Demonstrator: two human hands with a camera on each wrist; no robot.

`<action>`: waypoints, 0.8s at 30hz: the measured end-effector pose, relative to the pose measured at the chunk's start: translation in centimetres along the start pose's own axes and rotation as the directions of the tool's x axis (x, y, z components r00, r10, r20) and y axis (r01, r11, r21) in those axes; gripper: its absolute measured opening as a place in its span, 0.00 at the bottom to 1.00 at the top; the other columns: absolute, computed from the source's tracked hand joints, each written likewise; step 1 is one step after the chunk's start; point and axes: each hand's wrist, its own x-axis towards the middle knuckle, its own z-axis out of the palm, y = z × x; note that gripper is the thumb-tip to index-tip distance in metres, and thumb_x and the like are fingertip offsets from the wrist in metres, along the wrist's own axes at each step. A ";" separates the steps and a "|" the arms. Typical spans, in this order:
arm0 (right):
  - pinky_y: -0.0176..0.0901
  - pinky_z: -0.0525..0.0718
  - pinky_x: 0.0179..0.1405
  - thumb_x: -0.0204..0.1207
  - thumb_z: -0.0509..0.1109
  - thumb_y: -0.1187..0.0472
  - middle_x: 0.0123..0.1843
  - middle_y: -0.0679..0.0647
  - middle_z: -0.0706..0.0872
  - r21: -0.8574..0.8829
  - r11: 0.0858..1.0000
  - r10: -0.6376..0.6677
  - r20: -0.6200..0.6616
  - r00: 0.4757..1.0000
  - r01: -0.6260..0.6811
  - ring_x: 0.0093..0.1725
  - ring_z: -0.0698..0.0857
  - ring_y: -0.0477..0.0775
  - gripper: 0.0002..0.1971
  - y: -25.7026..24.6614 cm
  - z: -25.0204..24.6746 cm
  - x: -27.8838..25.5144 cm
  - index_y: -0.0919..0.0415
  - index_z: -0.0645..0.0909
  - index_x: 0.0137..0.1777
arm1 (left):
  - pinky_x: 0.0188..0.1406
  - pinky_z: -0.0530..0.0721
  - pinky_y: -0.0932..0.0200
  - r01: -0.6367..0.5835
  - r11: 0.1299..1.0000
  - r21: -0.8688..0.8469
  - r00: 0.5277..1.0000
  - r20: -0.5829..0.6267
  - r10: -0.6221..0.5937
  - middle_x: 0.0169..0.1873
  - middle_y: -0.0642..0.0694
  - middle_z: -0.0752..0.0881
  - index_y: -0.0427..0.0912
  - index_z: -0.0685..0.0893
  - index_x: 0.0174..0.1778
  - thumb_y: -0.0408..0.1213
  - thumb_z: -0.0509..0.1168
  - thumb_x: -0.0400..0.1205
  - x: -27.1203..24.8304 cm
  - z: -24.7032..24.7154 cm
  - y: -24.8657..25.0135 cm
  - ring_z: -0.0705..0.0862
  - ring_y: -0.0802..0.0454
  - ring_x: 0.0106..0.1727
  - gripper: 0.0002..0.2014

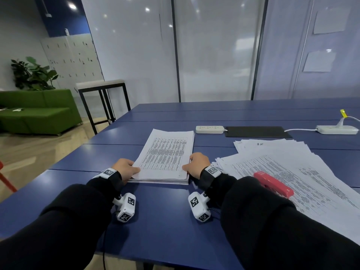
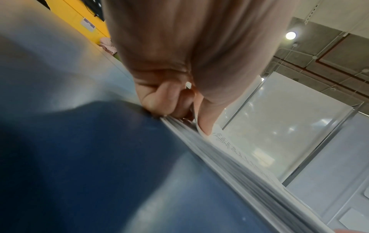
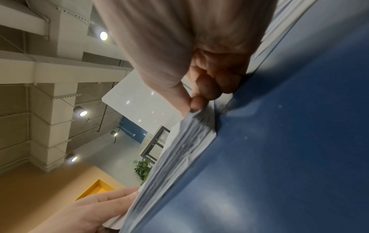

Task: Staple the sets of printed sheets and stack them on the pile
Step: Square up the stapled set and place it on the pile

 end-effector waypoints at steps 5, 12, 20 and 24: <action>0.39 0.79 0.35 0.79 0.75 0.60 0.54 0.58 0.91 0.000 1.000 0.000 -0.006 1.000 0.000 0.45 0.85 0.57 0.07 0.0 -0.2 -0.3 0.63 0.86 0.51 | 0.24 0.68 0.63 -0.004 1.000 0.021 1.000 0.006 0.004 0.26 0.50 0.82 0.44 0.93 0.55 0.39 0.73 0.84 0.3 0.0 -0.1 0.75 0.51 0.25 0.06; 0.38 0.75 0.32 0.79 0.76 0.58 0.47 0.55 0.89 0.008 1.000 -0.013 -0.001 1.000 0.013 0.46 0.83 0.57 0.07 0.0 -0.6 -0.6 0.61 0.85 0.45 | 0.34 0.72 0.52 0.019 0.993 0.115 1.000 -0.020 -0.016 0.33 0.33 0.82 0.35 0.83 0.34 0.40 0.66 0.87 -0.2 0.1 0.6 0.77 0.38 0.34 0.17; 0.39 0.70 0.27 0.82 0.68 0.62 0.34 0.52 0.79 0.046 0.997 0.052 0.066 0.996 -0.055 0.42 0.79 0.60 0.15 -0.2 -0.8 -1.1 0.58 0.72 0.33 | 0.60 0.85 0.47 -0.043 0.999 -0.031 0.996 -0.077 0.040 0.59 0.28 0.90 0.29 0.90 0.60 0.30 0.66 0.86 0.3 0.2 0.5 0.88 0.31 0.61 0.11; 0.43 0.72 0.34 0.81 0.66 0.65 0.41 0.56 0.82 0.028 0.999 0.037 0.085 0.996 -0.040 0.44 0.79 0.61 0.14 -0.2 -0.3 -1.0 0.60 0.73 0.33 | 0.60 0.85 0.47 -0.031 0.997 -0.073 0.996 -0.086 0.024 0.54 0.31 0.91 0.41 0.90 0.45 0.29 0.67 0.84 -0.1 -0.4 0.5 0.83 0.41 0.48 0.07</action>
